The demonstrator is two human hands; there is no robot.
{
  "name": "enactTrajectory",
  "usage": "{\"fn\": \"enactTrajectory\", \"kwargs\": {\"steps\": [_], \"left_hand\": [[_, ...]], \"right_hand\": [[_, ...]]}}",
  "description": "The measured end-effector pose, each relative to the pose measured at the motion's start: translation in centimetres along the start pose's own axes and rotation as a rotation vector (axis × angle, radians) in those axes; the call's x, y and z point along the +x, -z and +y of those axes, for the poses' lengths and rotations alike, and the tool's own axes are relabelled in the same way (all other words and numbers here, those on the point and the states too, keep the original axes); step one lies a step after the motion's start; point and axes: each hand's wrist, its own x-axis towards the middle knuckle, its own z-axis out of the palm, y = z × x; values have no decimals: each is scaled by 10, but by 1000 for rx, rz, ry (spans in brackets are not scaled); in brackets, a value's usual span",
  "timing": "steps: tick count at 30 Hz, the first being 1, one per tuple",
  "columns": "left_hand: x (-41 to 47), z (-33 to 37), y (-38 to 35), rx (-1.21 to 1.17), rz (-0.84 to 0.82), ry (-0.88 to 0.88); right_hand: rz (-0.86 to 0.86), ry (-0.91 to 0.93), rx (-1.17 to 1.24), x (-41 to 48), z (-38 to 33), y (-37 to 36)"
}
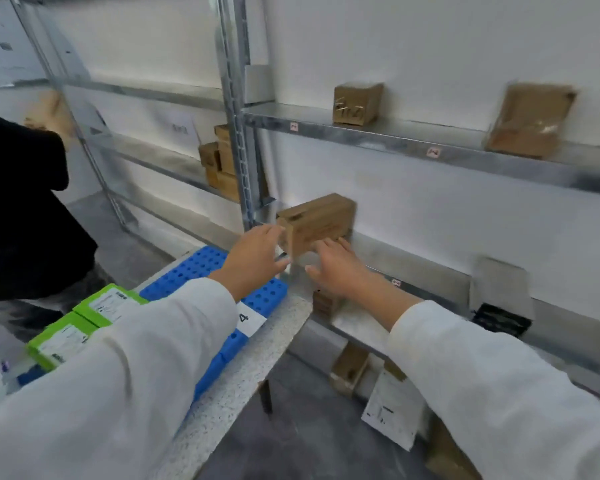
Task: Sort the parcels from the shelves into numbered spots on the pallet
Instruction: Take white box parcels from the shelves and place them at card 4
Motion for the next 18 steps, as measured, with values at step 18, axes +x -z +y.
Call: {"fn": "enactTrajectory", "kwargs": {"steps": [18], "left_hand": [[18,292,-79,-83,-180,-594]], "right_hand": [[169,-640,48,-260,185,69]]}}
